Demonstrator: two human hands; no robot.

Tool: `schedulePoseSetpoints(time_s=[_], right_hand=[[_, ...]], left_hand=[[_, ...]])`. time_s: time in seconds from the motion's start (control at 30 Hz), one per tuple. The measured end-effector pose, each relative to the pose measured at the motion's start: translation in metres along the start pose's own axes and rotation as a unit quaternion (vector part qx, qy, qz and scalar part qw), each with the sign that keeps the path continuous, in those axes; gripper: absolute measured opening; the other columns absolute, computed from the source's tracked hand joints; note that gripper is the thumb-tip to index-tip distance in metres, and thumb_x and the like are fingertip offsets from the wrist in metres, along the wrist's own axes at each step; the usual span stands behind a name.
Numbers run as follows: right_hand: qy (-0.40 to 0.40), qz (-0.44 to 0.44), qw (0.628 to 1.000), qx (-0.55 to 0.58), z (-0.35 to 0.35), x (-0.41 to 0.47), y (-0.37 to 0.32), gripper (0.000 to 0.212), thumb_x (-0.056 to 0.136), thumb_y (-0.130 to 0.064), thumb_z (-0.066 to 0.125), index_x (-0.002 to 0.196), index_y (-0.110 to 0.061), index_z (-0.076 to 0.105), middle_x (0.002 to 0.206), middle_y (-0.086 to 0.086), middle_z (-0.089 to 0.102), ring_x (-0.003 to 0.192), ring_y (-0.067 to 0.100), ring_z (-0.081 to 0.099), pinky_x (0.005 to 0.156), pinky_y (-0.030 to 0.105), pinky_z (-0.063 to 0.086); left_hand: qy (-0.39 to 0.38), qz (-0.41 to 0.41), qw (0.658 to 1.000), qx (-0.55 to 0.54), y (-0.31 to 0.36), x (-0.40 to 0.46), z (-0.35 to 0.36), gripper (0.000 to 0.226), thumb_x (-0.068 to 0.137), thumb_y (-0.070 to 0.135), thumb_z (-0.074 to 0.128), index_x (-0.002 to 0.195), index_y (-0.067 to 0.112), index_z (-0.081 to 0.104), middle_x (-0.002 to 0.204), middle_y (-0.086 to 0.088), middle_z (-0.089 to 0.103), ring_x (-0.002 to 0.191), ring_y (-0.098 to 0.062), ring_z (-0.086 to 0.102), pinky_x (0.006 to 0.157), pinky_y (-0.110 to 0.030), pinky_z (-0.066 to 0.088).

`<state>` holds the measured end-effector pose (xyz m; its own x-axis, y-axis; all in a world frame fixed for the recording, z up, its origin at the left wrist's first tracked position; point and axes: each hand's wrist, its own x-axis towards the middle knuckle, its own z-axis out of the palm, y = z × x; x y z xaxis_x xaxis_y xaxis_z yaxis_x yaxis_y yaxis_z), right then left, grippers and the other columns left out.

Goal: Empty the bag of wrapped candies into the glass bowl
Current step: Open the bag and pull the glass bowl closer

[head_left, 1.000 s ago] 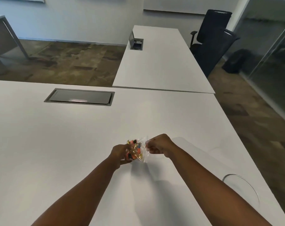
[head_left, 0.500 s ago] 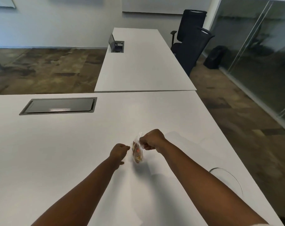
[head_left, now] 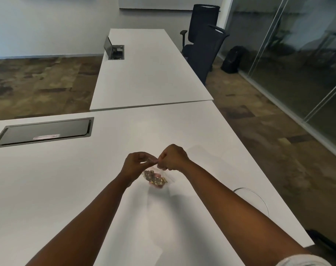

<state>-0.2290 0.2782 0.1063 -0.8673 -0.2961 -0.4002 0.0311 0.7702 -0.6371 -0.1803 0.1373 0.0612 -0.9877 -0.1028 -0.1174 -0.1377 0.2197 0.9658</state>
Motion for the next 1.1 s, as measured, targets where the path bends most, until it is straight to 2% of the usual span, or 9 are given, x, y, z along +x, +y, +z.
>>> schedulePoseSetpoints(time_s=[0.07,0.13,0.3,0.4,0.5,0.6,0.7,0.9,1.1], right_hand=[[-0.014,-0.012,1.000,0.007,-0.003,0.001,0.005,0.005,0.069,-0.005,0.070,0.067,-0.010,0.070,0.071,0.011,0.071,0.068,0.020,0.063,0.059,0.023,0.051],[-0.047,-0.023,0.998,0.030,-0.007,0.001,0.010,0.013,0.071,-0.008,0.073,0.066,-0.016,0.065,0.071,0.008,0.067,0.070,0.018,0.062,0.054,0.019,0.045],[-0.123,-0.012,0.991,0.045,-0.035,-0.004,0.040,0.028,0.081,-0.016,0.069,0.107,-0.007,0.068,0.090,0.004,0.062,0.082,0.014,0.054,0.060,0.022,0.041],[-0.143,0.049,0.987,-0.059,-0.055,-0.005,0.077,0.033,0.084,0.002,0.051,0.111,-0.005,0.068,0.098,0.008,0.063,0.083,0.014,0.053,0.061,0.024,0.040],[-0.136,0.097,0.956,-0.242,-0.069,-0.009,0.115,0.047,0.085,0.009,0.037,0.116,-0.008,0.067,0.124,0.011,0.064,0.101,0.022,0.058,0.082,0.029,0.048],[-0.153,0.150,0.920,-0.329,-0.078,-0.018,0.142,0.050,0.085,0.010,0.041,0.123,-0.013,0.063,0.135,0.011,0.056,0.103,0.024,0.058,0.082,0.028,0.045],[-0.160,0.182,0.896,-0.373,-0.080,-0.025,0.165,0.049,0.085,0.007,0.051,0.128,-0.014,0.057,0.140,0.010,0.049,0.123,0.028,0.053,0.097,0.034,0.046],[-0.132,0.206,0.897,-0.369,-0.071,-0.030,0.193,0.040,0.086,-0.004,0.057,0.124,-0.013,0.060,0.134,0.009,0.056,0.121,0.028,0.055,0.100,0.037,0.046],[-0.124,0.180,0.900,-0.377,-0.065,-0.028,0.190,0.031,0.088,-0.013,0.057,0.118,-0.012,0.065,0.127,0.008,0.063,0.115,0.026,0.060,0.096,0.034,0.048]], left_hand=[[0.002,-0.016,1.000,0.004,0.000,0.002,0.000,0.025,0.072,0.008,0.075,0.056,0.028,0.073,0.060,0.013,0.074,0.063,0.001,0.067,0.072,-0.021,0.050],[0.009,-0.026,1.000,0.013,-0.002,0.003,0.000,0.028,0.069,0.007,0.076,0.053,0.029,0.073,0.059,0.012,0.073,0.066,-0.005,0.067,0.074,-0.026,0.050],[0.035,-0.027,0.999,0.003,-0.008,0.003,0.003,0.024,0.069,0.006,0.076,0.055,0.026,0.073,0.057,0.012,0.073,0.069,-0.014,0.067,0.078,-0.033,0.050],[0.038,-0.029,0.999,-0.009,-0.013,0.002,0.003,0.021,0.071,0.005,0.074,0.060,0.022,0.072,0.056,0.012,0.073,0.065,-0.008,0.068,0.075,-0.027,0.051],[0.034,-0.036,0.998,-0.046,-0.018,0.001,0.004,0.017,0.073,0.004,0.072,0.063,0.017,0.071,0.055,0.009,0.073,0.058,-0.002,0.069,0.065,-0.017,0.052],[0.024,-0.046,0.997,-0.060,-0.020,0.001,0.007,0.019,0.074,0.004,0.072,0.062,0.018,0.071,0.054,0.007,0.072,0.058,-0.004,0.069,0.059,-0.012,0.049],[0.012,-0.051,0.997,-0.056,-0.018,0.003,0.012,0.013,0.075,0.005,0.072,0.064,0.013,0.070,0.054,0.008,0.072,0.063,-0.010,0.068,0.062,-0.019,0.047],[0.002,-0.057,0.997,-0.056,-0.013,0.001,0.020,0.011,0.076,0.006,0.071,0.066,0.009,0.068,0.052,0.009,0.071,0.070,-0.021,0.065,0.068,-0.030,0.044],[0.000,-0.066,0.996,-0.055,-0.009,-0.002,0.022,0.009,0.077,0.005,0.070,0.068,0.007,0.068,0.050,0.007,0.069,0.052,-0.003,0.067,0.060,-0.025,0.043]])
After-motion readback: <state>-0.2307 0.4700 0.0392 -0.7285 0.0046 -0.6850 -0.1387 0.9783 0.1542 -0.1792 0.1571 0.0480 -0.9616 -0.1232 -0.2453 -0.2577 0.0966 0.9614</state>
